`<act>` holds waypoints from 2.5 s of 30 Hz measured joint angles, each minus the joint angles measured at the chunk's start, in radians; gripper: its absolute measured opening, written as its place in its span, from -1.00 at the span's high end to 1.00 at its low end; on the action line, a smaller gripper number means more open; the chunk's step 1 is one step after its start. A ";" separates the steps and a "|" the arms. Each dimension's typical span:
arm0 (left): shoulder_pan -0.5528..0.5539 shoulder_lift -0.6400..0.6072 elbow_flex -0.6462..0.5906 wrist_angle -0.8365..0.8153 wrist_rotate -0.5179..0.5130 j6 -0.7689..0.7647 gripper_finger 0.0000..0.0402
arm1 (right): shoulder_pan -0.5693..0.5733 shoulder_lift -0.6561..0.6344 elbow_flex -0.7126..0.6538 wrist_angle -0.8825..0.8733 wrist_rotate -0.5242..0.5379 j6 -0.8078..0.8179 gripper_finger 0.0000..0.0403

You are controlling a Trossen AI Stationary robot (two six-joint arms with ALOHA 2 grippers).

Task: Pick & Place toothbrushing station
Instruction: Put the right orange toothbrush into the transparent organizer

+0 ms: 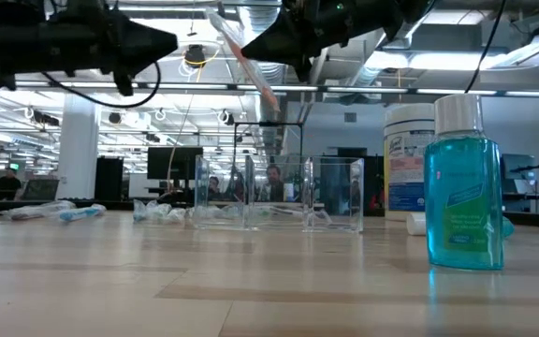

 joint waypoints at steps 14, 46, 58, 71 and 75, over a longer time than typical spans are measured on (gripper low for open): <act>0.021 0.176 0.137 0.007 0.005 0.002 0.21 | 0.017 0.000 0.000 0.000 0.001 -0.018 1.00; 0.021 0.319 0.259 0.046 0.003 0.025 0.29 | 0.020 0.000 0.000 0.004 0.001 -0.016 1.00; 0.019 0.319 0.259 0.050 0.015 0.023 0.88 | 0.019 0.000 0.000 -0.003 0.005 -0.016 1.00; 0.019 0.319 0.258 0.042 0.025 0.024 0.96 | 0.010 0.008 0.001 -0.020 0.005 -0.023 1.00; 0.016 0.319 0.258 0.036 0.018 0.025 0.97 | 0.002 0.008 0.002 -0.036 0.002 -0.027 1.00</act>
